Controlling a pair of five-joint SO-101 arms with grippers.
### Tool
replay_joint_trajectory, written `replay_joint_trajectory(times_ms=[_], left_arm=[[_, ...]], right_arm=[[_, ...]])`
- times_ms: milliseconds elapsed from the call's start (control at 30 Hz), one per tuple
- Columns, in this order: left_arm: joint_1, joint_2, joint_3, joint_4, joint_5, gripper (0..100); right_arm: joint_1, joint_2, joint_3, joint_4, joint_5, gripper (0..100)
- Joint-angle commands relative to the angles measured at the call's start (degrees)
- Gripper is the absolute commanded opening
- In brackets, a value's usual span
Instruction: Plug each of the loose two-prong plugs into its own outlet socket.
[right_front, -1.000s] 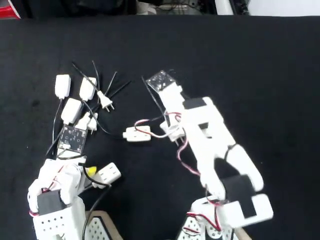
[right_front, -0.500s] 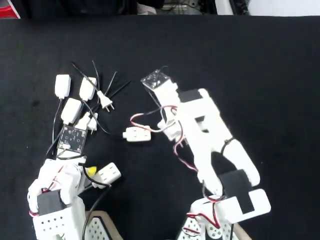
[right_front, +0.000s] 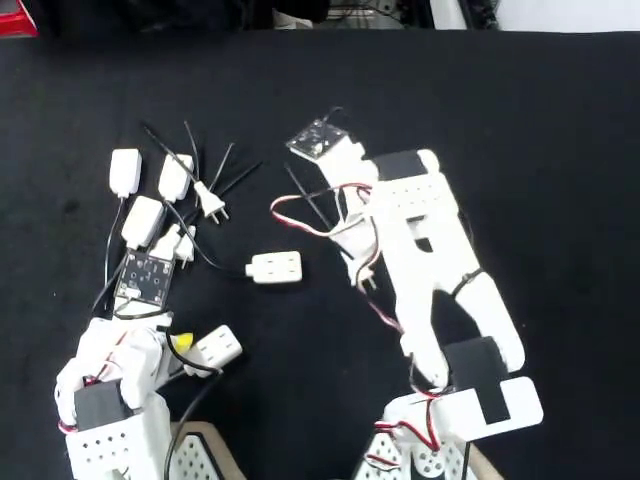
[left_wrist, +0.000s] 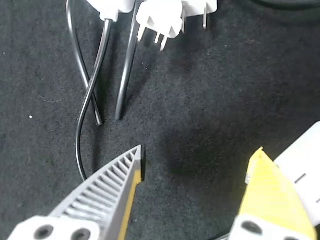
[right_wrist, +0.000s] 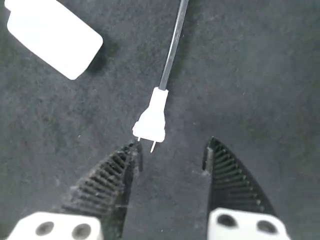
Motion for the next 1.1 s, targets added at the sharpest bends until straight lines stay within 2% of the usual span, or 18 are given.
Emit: replay_joint_trajectory(times_ms=[0,200,967,1067], left_arm=[[0.7,0.2,-0.2,-0.7,-0.6,33],[0.7,0.2,-0.2,-0.6,-0.6,33],[0.7,0.2,-0.2,-0.6,-0.6,33],[0.7,0.2,-0.2,-0.6,-0.6,33]], right_arm=[[1.1,-0.2,2.4,-4.5,0.6,19.4],[0.8,-0.2,8.0,-8.1,3.3,19.4],[0.8,10.9,9.5,-12.9,3.0,19.4],[0.8,11.0,9.5,-13.8,3.0,13.7]])
